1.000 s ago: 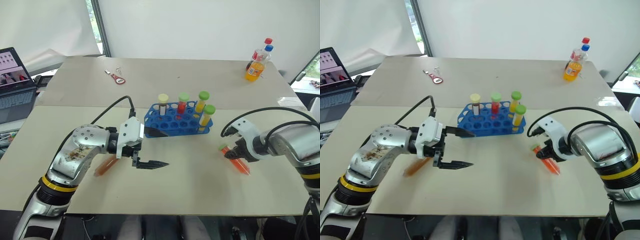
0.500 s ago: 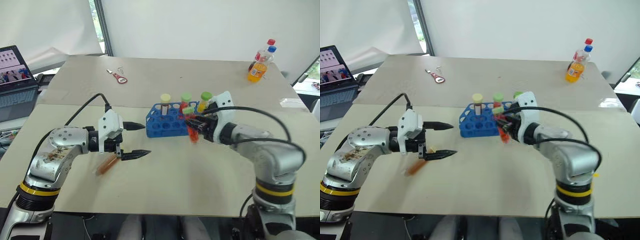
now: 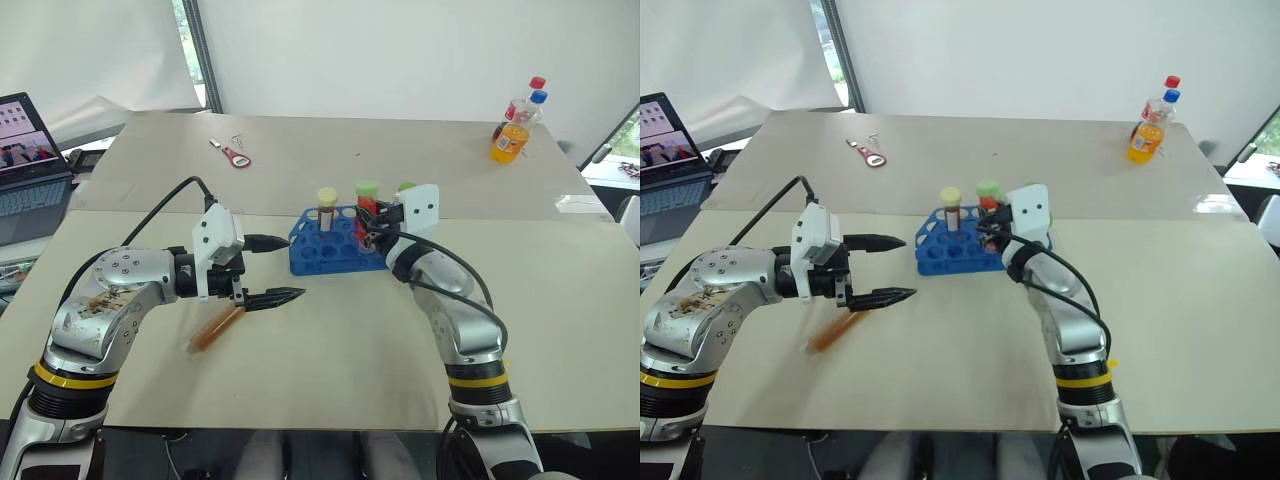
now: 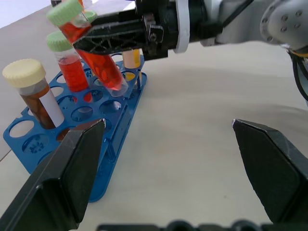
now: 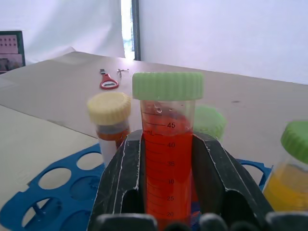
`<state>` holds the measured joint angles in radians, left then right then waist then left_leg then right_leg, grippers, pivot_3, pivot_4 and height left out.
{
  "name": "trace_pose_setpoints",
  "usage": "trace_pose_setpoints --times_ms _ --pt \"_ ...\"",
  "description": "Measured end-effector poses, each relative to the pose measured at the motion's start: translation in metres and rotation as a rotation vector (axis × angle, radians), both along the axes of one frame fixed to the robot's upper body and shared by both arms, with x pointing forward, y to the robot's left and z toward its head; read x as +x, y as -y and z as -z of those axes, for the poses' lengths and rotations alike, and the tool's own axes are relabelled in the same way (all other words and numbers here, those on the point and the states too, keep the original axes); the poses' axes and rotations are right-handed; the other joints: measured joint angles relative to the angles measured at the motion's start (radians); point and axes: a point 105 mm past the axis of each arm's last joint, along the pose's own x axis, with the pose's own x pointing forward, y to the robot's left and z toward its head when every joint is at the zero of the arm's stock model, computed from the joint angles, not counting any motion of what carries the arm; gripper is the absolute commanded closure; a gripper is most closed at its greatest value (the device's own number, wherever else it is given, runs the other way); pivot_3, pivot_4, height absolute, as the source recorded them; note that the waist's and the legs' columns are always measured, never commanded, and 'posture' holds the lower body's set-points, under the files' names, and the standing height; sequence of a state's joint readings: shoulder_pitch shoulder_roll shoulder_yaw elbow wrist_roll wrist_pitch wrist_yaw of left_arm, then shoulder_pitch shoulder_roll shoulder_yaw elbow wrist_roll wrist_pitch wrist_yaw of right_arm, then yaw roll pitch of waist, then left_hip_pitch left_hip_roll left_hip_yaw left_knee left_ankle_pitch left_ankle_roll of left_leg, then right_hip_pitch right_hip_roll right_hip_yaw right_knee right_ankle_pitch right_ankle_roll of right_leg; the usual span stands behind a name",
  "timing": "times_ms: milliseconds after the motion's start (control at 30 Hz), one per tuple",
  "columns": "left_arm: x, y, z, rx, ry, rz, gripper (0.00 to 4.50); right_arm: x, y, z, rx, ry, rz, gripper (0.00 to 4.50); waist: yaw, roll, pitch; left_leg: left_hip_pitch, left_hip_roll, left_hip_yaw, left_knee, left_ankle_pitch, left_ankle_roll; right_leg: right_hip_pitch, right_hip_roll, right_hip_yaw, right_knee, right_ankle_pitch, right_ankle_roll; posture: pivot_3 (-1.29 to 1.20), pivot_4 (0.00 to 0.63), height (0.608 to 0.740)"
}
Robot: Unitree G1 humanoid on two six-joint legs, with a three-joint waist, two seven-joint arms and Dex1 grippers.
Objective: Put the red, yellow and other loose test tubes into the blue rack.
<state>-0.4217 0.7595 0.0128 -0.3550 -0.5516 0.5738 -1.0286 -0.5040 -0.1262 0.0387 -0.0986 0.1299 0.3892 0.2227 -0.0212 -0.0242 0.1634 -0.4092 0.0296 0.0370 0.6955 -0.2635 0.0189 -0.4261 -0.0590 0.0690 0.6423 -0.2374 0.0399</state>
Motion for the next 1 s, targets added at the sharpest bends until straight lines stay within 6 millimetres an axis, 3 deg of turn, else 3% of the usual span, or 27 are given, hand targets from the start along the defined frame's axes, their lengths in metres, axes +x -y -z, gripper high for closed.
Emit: trace_pose_setpoints --times_ms 233,600,733,867,1000 --pt "0.001 0.006 -0.007 -0.015 0.01 -0.012 0.0 0.0 -0.004 0.006 -0.002 0.032 0.024 3.55 -0.003 0.0 0.0 0.002 0.0 0.0 0.0 0.0 -0.001 0.001 0.0 0.0 0.001 0.0 0.0 0.0 0.15 0.74" --pt "0.005 0.013 -0.013 -0.092 -0.017 -0.086 0.0 -0.005 -0.011 0.025 0.152 0.058 0.096 3.55 -0.021 0.0 0.0 0.003 0.0 -0.001 0.0 0.0 -0.001 0.001 0.0 0.001 0.004 0.0 0.0 0.0 0.15 0.74" --pt "0.006 0.006 -0.008 -0.104 -0.032 -0.125 0.0 -0.007 -0.01 0.036 0.146 0.053 0.12 1.71 -0.023 0.0 0.0 0.003 0.0 -0.001 -0.002 0.0 -0.001 0.001 0.0 0.0 0.005 0.0 0.0 0.0 0.15 0.74" --pt "0.008 0.0 -0.008 -0.092 -0.026 -0.153 0.0 -0.006 -0.004 0.043 0.107 0.035 0.124 0.46 -0.022 0.0 0.0 0.003 0.0 -0.001 -0.002 0.001 -0.001 0.001 0.0 0.0 0.004 0.0 0.0 0.0 0.15 0.74" --pt "0.012 -0.018 -0.004 0.026 -0.034 -0.229 0.0 -0.016 0.012 0.044 0.002 0.054 0.123 0.46 -0.02 0.0 0.0 0.003 0.0 -0.001 -0.002 0.0 -0.001 0.001 0.0 0.0 0.004 0.0 0.0 0.0 0.15 0.74"
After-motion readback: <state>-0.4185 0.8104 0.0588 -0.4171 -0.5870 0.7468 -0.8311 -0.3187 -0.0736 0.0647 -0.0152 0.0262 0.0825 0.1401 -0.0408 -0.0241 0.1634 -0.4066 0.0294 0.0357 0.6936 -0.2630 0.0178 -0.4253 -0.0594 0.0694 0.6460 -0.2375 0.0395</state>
